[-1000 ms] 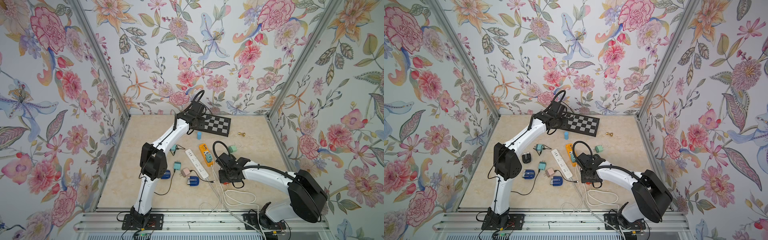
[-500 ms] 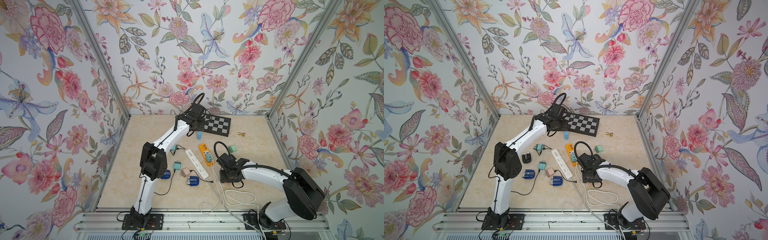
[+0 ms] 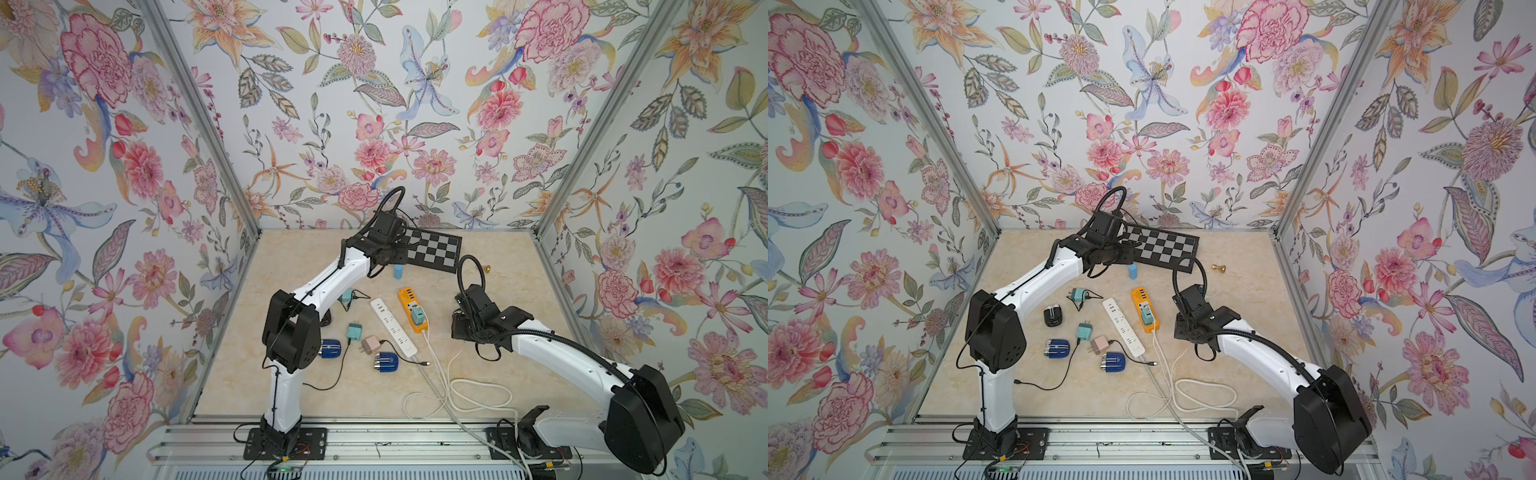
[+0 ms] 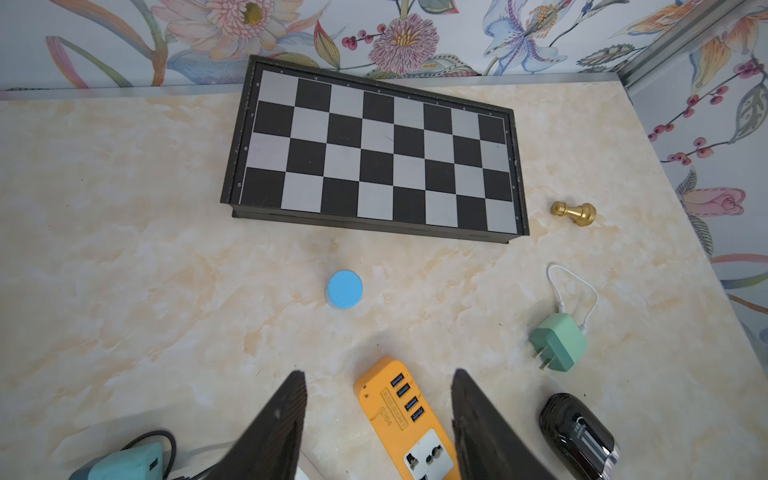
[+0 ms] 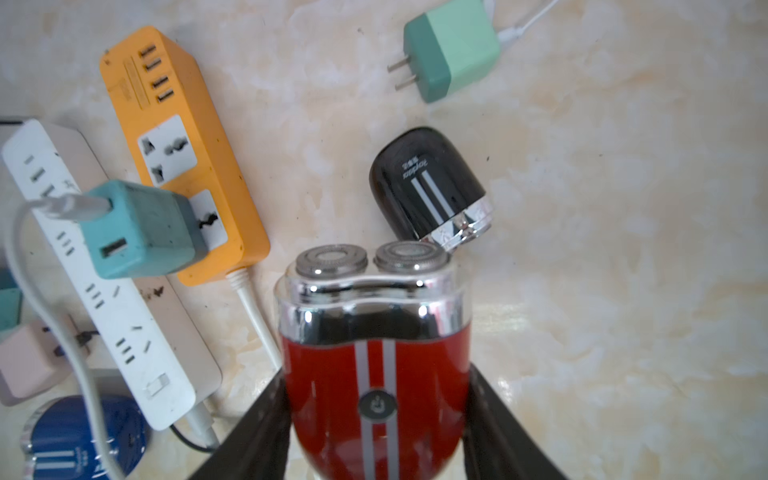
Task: Unplug the electric shaver
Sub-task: Pick up the electric shaver from the center of the board, then remove the charging cable from the electric shaver.
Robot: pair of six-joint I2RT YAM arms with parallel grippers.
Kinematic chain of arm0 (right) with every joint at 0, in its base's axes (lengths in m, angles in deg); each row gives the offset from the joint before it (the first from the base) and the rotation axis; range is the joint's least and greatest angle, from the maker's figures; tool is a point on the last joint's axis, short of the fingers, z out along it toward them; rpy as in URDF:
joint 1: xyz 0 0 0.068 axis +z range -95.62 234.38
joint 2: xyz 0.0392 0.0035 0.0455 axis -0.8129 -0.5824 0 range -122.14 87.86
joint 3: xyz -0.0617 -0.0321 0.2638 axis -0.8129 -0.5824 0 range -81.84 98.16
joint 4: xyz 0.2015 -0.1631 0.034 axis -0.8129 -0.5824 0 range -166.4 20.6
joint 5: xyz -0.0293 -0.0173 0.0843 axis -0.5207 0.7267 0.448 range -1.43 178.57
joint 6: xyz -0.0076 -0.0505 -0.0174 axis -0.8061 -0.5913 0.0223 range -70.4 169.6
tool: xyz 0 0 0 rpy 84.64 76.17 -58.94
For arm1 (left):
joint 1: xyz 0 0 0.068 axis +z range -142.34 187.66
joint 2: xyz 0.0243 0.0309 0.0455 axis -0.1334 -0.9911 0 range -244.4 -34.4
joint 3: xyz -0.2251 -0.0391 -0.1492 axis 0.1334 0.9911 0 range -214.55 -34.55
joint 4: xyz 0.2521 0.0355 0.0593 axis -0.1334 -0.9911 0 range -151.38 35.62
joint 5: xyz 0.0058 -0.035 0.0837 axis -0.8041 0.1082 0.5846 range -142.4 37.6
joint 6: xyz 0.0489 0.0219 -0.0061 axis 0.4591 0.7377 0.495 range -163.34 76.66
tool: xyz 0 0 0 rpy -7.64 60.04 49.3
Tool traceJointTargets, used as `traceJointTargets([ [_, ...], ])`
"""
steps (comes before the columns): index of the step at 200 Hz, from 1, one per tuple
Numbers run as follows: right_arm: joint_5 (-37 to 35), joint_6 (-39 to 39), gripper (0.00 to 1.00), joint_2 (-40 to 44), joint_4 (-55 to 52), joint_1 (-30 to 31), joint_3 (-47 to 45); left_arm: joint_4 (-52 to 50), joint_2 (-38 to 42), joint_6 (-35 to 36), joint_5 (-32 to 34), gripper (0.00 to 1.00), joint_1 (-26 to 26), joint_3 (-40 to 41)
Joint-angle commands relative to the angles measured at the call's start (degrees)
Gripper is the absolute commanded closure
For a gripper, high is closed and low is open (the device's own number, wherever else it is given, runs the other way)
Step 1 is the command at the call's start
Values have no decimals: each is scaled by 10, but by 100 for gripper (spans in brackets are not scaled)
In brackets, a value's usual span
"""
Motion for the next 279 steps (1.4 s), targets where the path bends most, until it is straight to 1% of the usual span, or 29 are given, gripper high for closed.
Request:
traceJointTargets([
  [1, -6, -10, 63, 2, 2, -20, 29, 100, 44, 31, -72, 48, 2, 43],
  [34, 12, -4, 64, -3, 15, -57, 54, 155, 80, 65, -131, 57, -14, 96],
  [56, 12, 1, 64, -3, 17, -64, 75, 185, 98, 80, -164, 62, -30, 134],
  [80, 30, 5, 63, -9, 17, -74, 94, 215, 122, 108, -185, 63, -51, 169],
  [103, 47, 16, 63, -14, 17, -82, 105, 233, 131, 137, -223, 62, -74, 193],
  [131, 55, 28, 64, -16, 17, -82, 118, 274, 133, 142, -254, 64, -106, 223],
  [154, 59, 43, 64, -15, 17, -82, 124, 327, 144, 130, -252, 64, -121, 261],
  [173, 64, 59, 64, -14, 17, -82, 128, 344, 140, 136, -245, 64, -131, 274],
  [197, 60, 66, 65, -16, 16, -80, 136, 351, 128, 141, -252, 65, -142, 273],
  [234, 45, 82, 65, -20, 17, -81, 138, 353, 131, 145, -268, 67, -147, 285],
  [262, 43, 85, 65, -24, 17, -80, 151, 341, 125, 152, -264, 67, -159, 291],
  [279, 37, 87, 65, -18, 17, -81, 153, 342, 126, 147, -264, 63, -161, 299],
])
